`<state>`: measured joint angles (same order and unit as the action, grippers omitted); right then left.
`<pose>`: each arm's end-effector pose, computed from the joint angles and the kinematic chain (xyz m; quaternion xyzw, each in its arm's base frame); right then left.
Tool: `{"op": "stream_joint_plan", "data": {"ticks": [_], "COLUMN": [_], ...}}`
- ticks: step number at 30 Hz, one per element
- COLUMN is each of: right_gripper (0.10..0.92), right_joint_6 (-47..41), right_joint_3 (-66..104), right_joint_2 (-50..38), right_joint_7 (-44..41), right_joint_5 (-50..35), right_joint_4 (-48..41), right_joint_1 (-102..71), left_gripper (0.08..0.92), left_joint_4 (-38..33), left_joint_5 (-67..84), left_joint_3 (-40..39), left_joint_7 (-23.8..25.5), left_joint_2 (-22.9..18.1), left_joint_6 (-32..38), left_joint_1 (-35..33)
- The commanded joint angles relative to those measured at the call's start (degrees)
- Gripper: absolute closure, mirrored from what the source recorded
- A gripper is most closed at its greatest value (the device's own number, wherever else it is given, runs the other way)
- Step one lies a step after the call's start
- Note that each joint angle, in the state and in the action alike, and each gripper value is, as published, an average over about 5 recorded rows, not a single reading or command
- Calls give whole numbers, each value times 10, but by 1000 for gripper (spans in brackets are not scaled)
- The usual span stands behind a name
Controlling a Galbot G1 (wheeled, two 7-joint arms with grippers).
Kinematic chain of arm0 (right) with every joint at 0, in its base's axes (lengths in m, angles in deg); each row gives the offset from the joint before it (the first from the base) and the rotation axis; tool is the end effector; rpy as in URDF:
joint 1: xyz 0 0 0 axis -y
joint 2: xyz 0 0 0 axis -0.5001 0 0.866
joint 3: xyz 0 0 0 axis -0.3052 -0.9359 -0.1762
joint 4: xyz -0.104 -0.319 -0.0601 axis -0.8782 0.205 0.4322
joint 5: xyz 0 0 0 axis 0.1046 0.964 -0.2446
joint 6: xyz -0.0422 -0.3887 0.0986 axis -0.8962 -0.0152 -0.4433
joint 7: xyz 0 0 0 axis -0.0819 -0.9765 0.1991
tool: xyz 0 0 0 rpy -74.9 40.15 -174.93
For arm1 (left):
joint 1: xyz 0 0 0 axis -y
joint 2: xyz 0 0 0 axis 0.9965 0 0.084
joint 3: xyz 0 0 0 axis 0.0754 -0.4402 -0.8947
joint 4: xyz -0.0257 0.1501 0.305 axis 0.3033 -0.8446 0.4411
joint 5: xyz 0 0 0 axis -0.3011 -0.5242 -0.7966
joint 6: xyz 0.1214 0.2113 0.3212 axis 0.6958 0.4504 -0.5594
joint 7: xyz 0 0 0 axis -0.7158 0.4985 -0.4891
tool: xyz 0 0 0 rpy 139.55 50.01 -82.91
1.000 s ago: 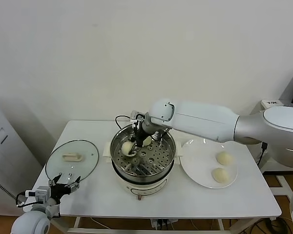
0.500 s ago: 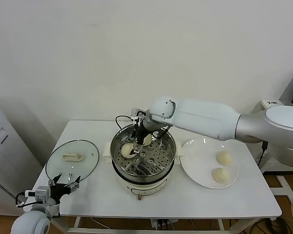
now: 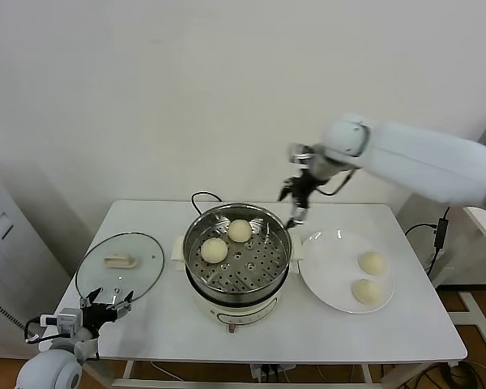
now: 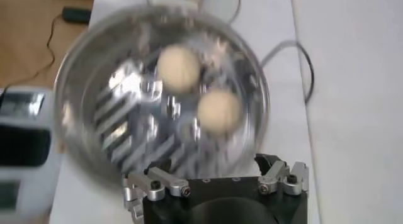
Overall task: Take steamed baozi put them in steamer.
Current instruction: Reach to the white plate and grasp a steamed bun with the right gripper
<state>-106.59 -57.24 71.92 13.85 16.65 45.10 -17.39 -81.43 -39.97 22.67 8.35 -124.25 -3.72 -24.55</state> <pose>0.6025 -0.0125 -0.0104 0.5498 -0.5939 0.4696 0.3527 0.2998 0.1358 -0.3196 -0.0095 -0.9663 -0.0473 0.2529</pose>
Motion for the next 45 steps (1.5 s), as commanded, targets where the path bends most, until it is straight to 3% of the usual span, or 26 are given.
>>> {"op": "stream_joint_plan", "data": {"ticks": [1,14,45], "right_gripper": [203,203,203], "right_joint_6": [107,164,191], "right_joint_3": [-10,147,294], "right_joint_2": [-155,-169,-111], "right_joint_7": [-109,-115,-96], "right_joint_5": [160,311,419], "right_joint_4": [1,-46,-116], "right_joint_1": [-1,-202,-392], "left_gripper": [177,177,177], "left_joint_4": [-5,-7,-5], "left_joint_5": [0,-1,-7], "left_joint_3": [1,3,1], "left_joint_7": [0,-1,-2], "left_joint_2": [-2,-2,-4], "left_joint_6": [-1,-4,-9], "left_joint_1": [-1,-1,-3]}}
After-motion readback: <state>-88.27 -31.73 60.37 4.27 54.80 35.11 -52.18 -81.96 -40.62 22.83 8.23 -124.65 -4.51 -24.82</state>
